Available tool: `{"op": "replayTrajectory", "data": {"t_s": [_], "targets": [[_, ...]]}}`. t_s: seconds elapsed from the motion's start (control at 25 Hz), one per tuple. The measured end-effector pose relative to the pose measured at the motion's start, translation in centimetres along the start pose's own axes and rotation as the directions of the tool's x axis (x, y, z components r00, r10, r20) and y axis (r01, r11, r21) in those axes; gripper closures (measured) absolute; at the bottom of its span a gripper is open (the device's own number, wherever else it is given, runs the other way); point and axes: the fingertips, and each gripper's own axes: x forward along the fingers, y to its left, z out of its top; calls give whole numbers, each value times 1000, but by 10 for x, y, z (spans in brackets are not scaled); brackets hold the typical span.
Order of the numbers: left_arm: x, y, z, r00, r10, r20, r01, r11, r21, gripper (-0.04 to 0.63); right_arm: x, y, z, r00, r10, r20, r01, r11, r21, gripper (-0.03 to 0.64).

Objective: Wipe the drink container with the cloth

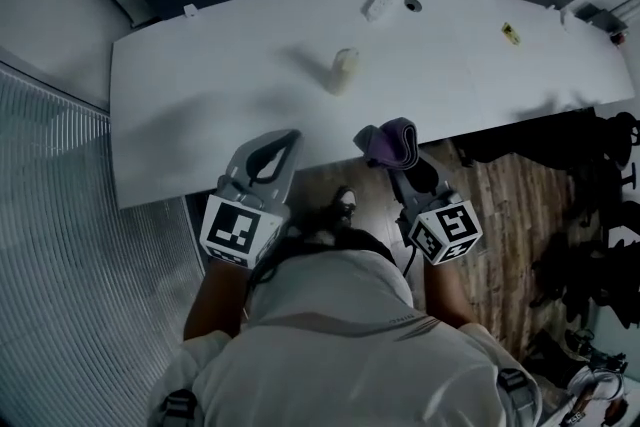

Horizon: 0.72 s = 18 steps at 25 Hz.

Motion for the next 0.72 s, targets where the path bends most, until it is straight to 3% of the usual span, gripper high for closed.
{"op": "replayTrajectory", "data": {"t_s": [0.4,0.72], "targets": [[118,15,1,991,88,-99,-86,996,17,591,64,-93,-4,978,202,-50,-200,978,51,532],[175,36,-10,976,105,-190,-98,994,44,589,101,-110,-31,936,326,-135,-312,943,116,532]]}}
